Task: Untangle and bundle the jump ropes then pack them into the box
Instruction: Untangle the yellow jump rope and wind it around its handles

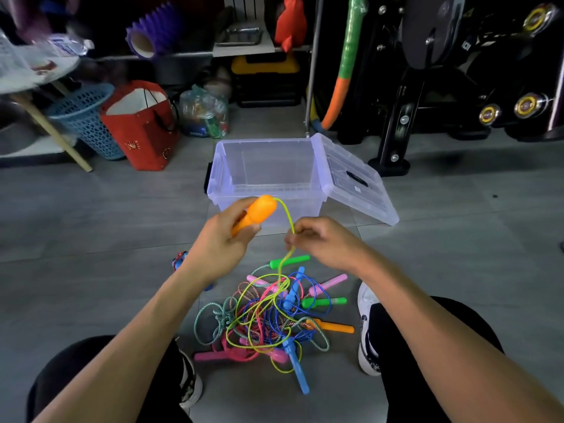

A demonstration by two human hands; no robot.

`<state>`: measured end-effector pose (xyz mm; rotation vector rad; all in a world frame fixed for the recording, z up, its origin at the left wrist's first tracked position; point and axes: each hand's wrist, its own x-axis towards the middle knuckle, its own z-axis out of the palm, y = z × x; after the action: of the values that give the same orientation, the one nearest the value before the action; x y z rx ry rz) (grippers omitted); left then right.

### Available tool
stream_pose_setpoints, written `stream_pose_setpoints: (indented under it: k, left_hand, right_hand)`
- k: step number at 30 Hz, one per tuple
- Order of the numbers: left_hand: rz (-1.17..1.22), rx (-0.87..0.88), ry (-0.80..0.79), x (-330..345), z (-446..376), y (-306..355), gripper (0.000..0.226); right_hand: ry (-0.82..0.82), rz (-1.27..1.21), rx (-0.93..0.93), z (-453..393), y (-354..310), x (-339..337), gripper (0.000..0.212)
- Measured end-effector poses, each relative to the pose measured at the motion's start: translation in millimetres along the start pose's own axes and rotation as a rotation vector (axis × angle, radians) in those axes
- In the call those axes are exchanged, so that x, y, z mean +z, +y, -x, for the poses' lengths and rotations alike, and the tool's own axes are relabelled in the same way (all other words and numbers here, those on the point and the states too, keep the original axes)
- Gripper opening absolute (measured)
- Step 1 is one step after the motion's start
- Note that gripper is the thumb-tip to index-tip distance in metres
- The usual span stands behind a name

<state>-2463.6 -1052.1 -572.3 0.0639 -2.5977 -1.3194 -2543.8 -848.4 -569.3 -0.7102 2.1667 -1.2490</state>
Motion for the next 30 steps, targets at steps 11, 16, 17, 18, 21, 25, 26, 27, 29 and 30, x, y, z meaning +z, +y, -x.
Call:
stream_pose_setpoints:
  k: [11,16,17,18,21,25,26,27,29,30]
  left_hand:
    - [0.746,-0.744,0.144,-15.4,1.7,10.1,0.018]
    - [0.834,-0.789,-0.048,-1.4,7.3,26.7,0.031]
    - [0.834,-0.788,-0.052,3.2,7.8,28.2,0.030]
    - [0.827,-0.786,-0.052,7.4,7.6,27.9,0.028]
    - [0.841,-0.783,-0.010,11.8,4.4,26.6,0.010]
    - [0.915,-0.763,-0.019,3.0,-1.1,23.0,0.020]
    - [0.862,-0.741,-0.038,2.6,-0.7,21.6,0.018]
    - [0.797,-0.721,-0.060,3.6,0.7,21.7,0.015]
    - [0.683,-0.704,-0.095,10.3,4.3,20.6,0.016]
    - [0.649,-0.696,-0.096,14.5,5.4,20.3,0.015]
  right_hand:
    - [0.227,0.004,-0.210,14.0,-10.8,-8.6,0.019]
    - [0.104,0.200,-0.264,13.8,-9.6,6.5,0.018]
    - [0.061,0.260,-0.262,12.3,-6.5,11.3,0.019]
    - [0.027,0.319,-0.253,10.8,-4.3,15.5,0.022]
    - [-0.021,0.448,-0.209,8.8,-2.6,23.3,0.028]
    - [0.025,0.459,-0.156,9.1,-5.6,20.1,0.042]
    - [0.033,0.466,-0.140,8.9,-6.4,18.5,0.047]
    - [0.032,0.478,-0.125,8.8,-6.9,17.5,0.049]
    - [0.016,0.489,-0.110,9.7,-7.5,17.8,0.047]
    - [0.008,0.485,-0.109,10.2,-7.5,18.6,0.043]
